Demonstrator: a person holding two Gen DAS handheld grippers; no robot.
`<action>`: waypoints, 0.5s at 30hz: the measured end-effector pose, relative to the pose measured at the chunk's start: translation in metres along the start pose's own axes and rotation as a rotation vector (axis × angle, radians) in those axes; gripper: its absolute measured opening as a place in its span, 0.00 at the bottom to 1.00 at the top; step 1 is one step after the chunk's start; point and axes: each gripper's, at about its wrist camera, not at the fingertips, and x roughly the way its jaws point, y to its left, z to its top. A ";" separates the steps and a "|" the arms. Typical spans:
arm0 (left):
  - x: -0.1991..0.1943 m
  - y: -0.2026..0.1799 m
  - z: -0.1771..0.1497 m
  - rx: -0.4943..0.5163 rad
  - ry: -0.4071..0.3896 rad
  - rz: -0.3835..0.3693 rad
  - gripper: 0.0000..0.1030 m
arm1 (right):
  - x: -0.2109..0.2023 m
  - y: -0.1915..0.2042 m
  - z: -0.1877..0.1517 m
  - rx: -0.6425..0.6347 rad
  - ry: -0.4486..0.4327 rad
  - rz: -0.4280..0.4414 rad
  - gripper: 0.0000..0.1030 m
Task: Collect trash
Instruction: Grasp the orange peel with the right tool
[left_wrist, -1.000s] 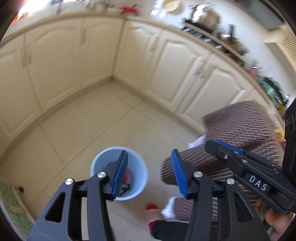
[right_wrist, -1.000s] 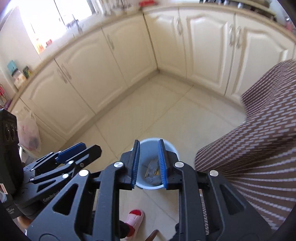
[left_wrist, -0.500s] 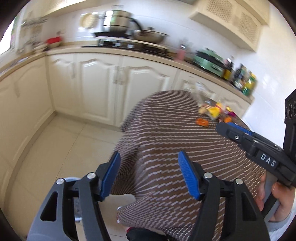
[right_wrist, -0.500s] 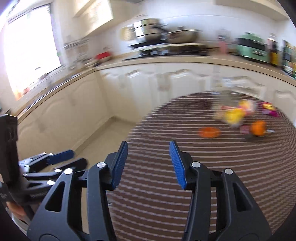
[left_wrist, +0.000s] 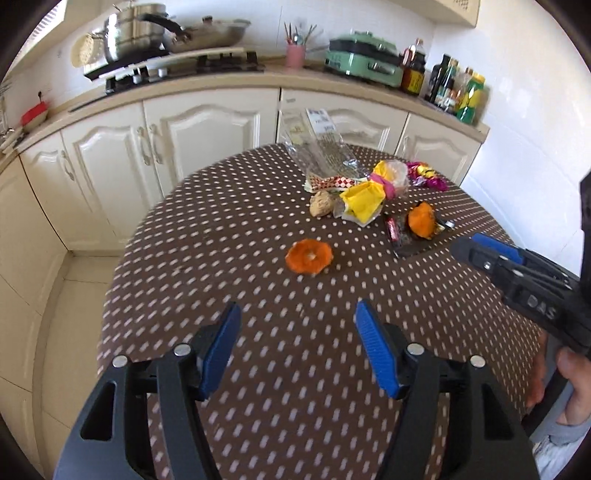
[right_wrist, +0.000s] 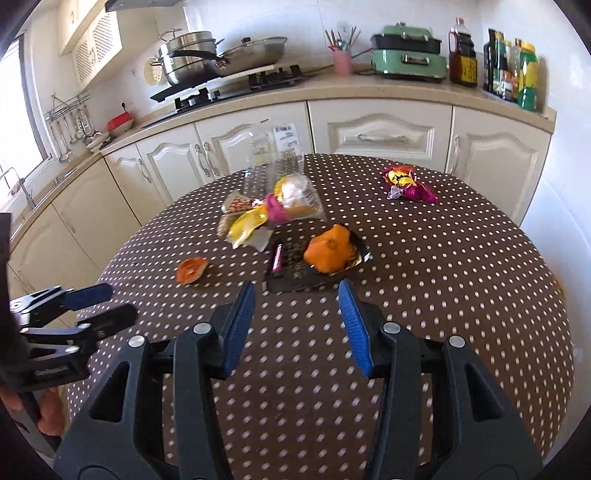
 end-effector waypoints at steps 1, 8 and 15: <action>0.008 -0.002 0.006 0.002 0.009 0.005 0.62 | 0.004 -0.003 0.003 0.003 0.007 0.003 0.45; 0.052 -0.003 0.028 -0.006 0.074 0.027 0.61 | 0.028 -0.016 0.022 0.014 0.050 0.021 0.45; 0.064 -0.005 0.036 0.023 0.072 0.023 0.33 | 0.052 -0.028 0.033 0.038 0.095 0.008 0.45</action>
